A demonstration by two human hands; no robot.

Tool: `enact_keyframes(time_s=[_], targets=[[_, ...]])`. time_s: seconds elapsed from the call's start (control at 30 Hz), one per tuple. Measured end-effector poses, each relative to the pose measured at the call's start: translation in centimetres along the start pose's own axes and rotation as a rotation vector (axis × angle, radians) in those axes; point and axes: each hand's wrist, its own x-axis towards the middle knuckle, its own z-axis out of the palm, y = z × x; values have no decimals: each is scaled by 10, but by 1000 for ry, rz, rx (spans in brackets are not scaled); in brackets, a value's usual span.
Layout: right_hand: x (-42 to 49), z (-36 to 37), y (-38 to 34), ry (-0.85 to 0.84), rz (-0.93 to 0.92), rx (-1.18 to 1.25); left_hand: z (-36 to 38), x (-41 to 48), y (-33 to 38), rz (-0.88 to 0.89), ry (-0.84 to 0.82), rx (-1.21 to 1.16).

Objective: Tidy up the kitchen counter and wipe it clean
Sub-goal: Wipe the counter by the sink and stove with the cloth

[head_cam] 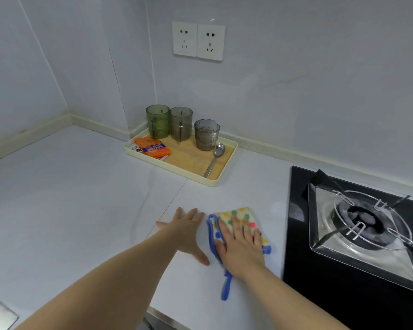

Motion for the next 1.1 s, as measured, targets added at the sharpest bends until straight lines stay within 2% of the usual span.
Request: enact_keyframes(time_s=[0.07, 0.17, 0.3, 0.5, 0.8, 1.1], targets=[[6, -7, 18, 0, 4, -14, 0, 5, 14, 13, -3, 17], [20, -18, 48, 15, 146, 10, 5, 13, 19, 27, 0, 22], [42, -28, 52, -29, 230, 37, 7, 14, 12, 67, 32, 45], [61, -36, 57, -21, 235, 44, 9, 16, 12, 66, 48, 58], [14, -10, 37, -7, 122, 30, 6, 14, 18, 36, 32, 76], [61, -35, 56, 1, 115, 34, 4, 11, 20, 50, 46, 77]])
